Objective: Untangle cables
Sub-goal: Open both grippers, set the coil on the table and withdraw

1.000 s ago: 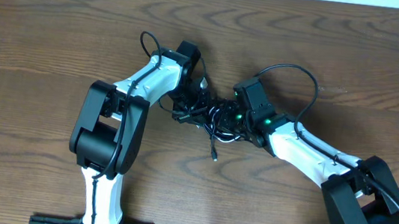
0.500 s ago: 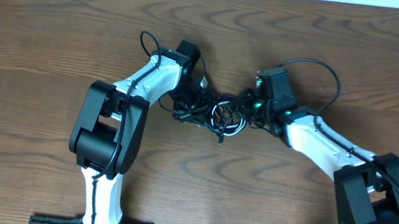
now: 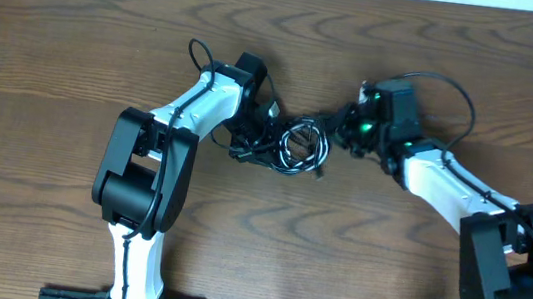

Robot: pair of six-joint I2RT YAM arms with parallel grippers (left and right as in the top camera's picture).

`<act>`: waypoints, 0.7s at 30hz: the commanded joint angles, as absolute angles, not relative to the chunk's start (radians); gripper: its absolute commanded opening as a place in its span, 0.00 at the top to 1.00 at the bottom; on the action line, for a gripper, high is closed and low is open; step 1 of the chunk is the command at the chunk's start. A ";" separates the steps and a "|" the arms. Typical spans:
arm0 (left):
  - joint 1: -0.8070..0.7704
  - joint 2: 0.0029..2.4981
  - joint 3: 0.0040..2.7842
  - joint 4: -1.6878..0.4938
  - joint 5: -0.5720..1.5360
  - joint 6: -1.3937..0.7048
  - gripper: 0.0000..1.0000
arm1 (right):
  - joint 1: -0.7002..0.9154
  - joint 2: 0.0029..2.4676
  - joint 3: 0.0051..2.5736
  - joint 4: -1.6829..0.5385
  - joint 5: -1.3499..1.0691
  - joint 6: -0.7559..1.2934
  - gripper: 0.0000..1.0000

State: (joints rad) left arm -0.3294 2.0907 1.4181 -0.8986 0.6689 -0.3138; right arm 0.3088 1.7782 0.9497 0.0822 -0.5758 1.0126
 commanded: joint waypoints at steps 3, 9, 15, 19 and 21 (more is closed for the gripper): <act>-0.333 2.098 1.421 -0.926 0.612 -0.258 0.92 | 0.241 1.781 0.965 0.228 -0.703 1.049 0.99; -0.333 2.098 1.419 -0.927 0.581 -0.258 0.92 | 0.208 1.781 0.965 0.252 -0.797 0.912 0.99; -0.333 2.098 1.399 -0.926 0.393 -0.259 0.92 | 0.075 1.781 0.965 0.253 -0.904 0.936 0.99; -0.333 2.098 1.391 -0.926 0.246 -0.303 0.92 | -0.017 1.781 0.965 0.230 -0.976 0.944 0.99; -0.333 2.098 1.391 -0.925 0.191 -0.368 0.92 | -0.046 1.781 0.965 0.184 -0.979 0.928 0.99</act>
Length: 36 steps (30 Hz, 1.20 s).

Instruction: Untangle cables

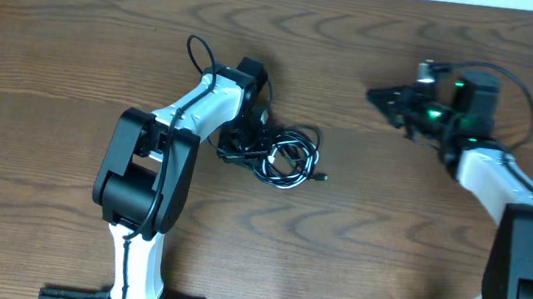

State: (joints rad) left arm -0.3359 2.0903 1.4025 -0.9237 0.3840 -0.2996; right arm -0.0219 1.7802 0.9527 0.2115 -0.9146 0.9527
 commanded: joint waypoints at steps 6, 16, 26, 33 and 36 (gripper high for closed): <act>-0.332 2.095 1.417 -0.920 0.339 -0.386 0.92 | -0.044 1.781 0.965 0.009 -0.994 0.714 0.95; -0.331 1.981 1.619 -1.082 0.311 -0.360 0.14 | 0.024 1.781 0.967 -0.171 -0.960 0.543 0.56; -0.371 1.957 1.620 -1.136 0.310 -0.381 0.27 | 0.060 1.781 0.967 -0.366 -0.828 0.455 0.55; -0.470 1.962 1.608 -1.026 0.308 -0.494 0.26 | 0.127 1.781 0.967 -0.470 -0.679 0.455 0.63; -0.498 1.981 1.588 -0.981 0.309 -0.532 0.27 | 0.147 1.781 0.967 -0.483 -0.670 0.458 0.66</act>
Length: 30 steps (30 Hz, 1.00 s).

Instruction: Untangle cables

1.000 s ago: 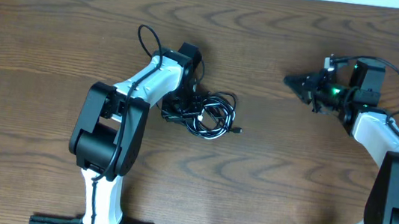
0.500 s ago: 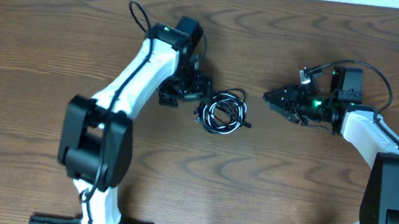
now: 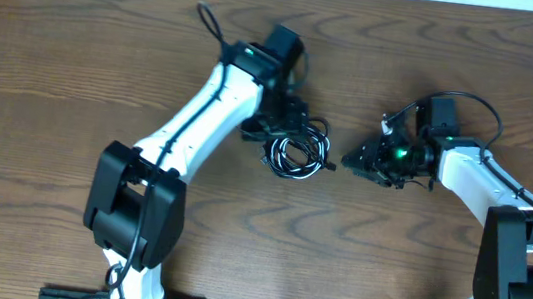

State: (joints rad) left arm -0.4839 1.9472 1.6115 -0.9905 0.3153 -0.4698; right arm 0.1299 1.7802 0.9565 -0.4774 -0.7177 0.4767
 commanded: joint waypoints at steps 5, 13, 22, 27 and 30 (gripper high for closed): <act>-0.533 2.040 1.575 -0.954 0.310 -0.541 0.33 | 0.183 1.781 0.966 -0.477 -0.567 0.550 0.70; -0.548 2.074 1.575 -0.905 0.310 -0.541 0.44 | 0.244 1.780 0.967 -0.353 -0.567 0.395 0.65; -0.548 2.074 1.575 -0.853 0.310 -0.570 0.44 | 0.221 1.780 0.967 -0.303 -0.649 0.208 0.56; -0.547 2.074 1.575 -0.834 0.362 -0.608 0.47 | 0.221 1.780 0.967 -0.302 -0.619 0.148 0.55; -0.544 2.074 1.581 -0.832 0.424 -0.608 0.47 | 0.222 1.780 0.967 -0.301 -0.574 0.148 0.56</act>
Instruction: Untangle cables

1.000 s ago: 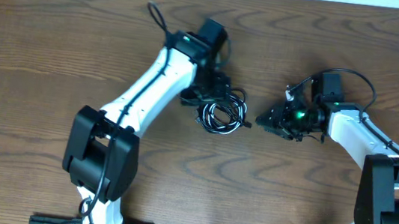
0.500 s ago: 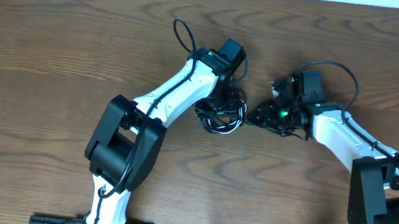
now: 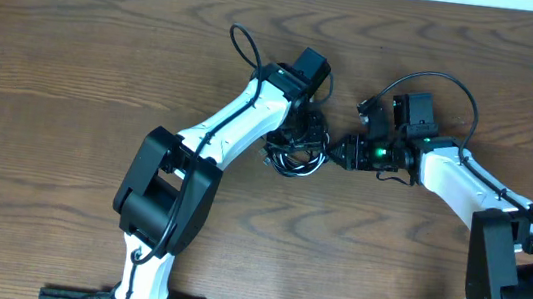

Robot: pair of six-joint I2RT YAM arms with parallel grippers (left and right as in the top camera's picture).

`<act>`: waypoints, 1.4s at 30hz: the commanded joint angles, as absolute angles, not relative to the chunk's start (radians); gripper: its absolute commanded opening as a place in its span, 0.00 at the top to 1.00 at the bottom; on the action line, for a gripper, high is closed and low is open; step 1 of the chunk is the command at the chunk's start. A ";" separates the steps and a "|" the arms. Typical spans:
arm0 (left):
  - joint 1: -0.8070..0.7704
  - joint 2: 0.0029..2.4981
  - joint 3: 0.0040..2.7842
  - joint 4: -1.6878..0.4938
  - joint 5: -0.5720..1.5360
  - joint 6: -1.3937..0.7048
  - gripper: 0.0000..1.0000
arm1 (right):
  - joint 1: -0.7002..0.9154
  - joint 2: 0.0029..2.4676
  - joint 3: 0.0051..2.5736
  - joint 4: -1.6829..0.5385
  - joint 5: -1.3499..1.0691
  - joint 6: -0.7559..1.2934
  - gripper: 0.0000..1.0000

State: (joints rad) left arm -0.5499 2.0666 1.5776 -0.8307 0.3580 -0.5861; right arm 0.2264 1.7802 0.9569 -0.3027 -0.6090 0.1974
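Observation:
A black cable bundle (image 3: 296, 153) lies in loose loops on the wooden table (image 3: 75, 67), near the middle. My left gripper (image 3: 298, 125) reaches in from the lower left and sits on the bundle's upper part, its fingers hidden under the wrist and among the cables. My right gripper (image 3: 338, 154) comes in from the right with its tip at the bundle's right edge. Its fingers are dark against the dark cables, so their gap does not show.
The white left arm (image 3: 218, 134) crosses the table diagonally. The right arm (image 3: 464, 182) curves in from the right, its own wiring looping above the wrist. A pale wall edge runs along the far side of the table.
The left gripper and the bundle have shifted slightly to the right. The right gripper has moved left, from a short gap away to the bundle's right edge.
Both grippers first met at the bundle in the middle. Then the right gripper stood far off at the upper right, while the left stayed on the bundle. Later the left had carried the bundle up and rightward, and the right came back toward it. Now the right touches its edge.

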 commanded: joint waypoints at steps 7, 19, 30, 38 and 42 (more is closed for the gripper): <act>-0.537 2.074 1.596 -0.810 0.461 -0.653 0.40 | 0.229 1.781 0.967 -0.292 -0.579 0.148 0.64; -0.546 2.074 1.571 -0.808 0.314 -0.672 0.60 | 0.234 1.781 0.967 -0.303 -0.644 0.119 0.65; -0.548 2.075 1.565 -0.802 0.301 -0.672 0.81 | 0.241 1.781 0.967 -0.302 -0.716 -0.090 0.66; -0.548 2.075 1.557 -0.809 0.303 -0.672 0.92 | 0.259 1.781 0.967 -0.299 -0.698 -0.106 0.68; -0.548 2.075 1.557 -0.813 0.305 -0.672 0.92 | 0.293 1.781 0.967 -0.299 -0.685 -0.083 0.58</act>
State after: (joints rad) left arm -0.5465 2.0666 1.5749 -0.8062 0.3267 -0.6769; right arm 0.2649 1.7802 0.9569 -0.2985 -0.6815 -0.0795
